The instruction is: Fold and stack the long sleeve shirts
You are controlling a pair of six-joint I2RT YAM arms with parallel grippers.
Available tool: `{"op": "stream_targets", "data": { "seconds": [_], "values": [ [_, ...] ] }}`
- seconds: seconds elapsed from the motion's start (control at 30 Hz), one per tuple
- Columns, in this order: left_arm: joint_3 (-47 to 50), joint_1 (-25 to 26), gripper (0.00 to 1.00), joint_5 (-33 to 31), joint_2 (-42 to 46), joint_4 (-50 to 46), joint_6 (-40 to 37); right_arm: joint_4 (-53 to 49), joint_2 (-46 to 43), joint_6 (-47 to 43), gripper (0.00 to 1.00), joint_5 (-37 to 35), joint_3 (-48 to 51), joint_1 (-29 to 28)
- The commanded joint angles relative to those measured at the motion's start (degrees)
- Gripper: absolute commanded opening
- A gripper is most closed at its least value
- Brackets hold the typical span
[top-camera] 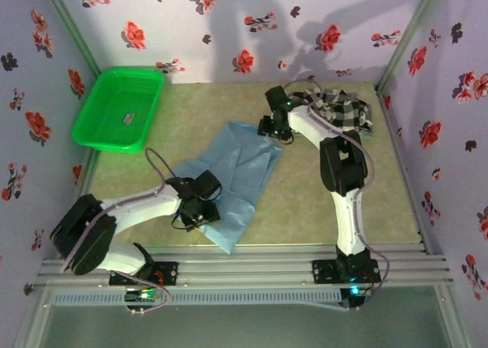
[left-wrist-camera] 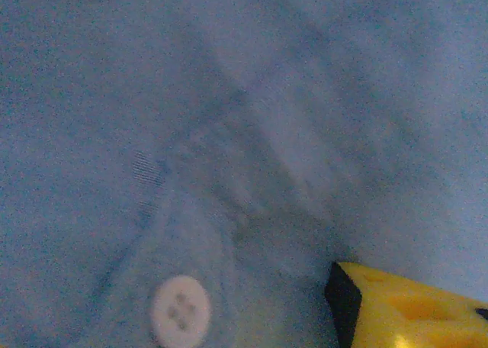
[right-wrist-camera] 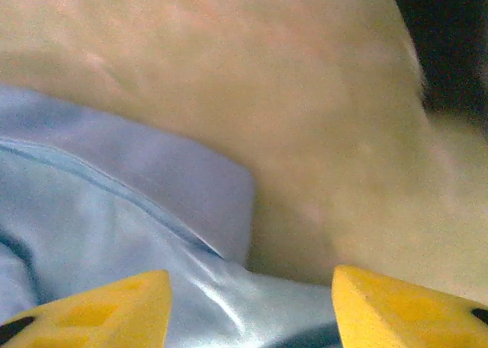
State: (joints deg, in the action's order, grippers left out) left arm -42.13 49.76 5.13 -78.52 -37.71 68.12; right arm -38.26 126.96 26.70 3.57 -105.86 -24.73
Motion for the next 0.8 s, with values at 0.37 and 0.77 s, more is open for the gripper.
{"op": "stream_targets", "data": {
  "seconds": [0.37,0.77],
  "values": [
    [-19.45,-19.11,0.96,-1.43,11.90,-25.25,-21.75,-3.30,-35.12,8.58,0.83,7.56,31.80,-1.47],
    [-14.38,-38.07,0.91,-2.03,1.99,-12.96,-39.55,18.17,-40.68,34.23,0.83,10.91,55.81,-25.12]
  ]
}}
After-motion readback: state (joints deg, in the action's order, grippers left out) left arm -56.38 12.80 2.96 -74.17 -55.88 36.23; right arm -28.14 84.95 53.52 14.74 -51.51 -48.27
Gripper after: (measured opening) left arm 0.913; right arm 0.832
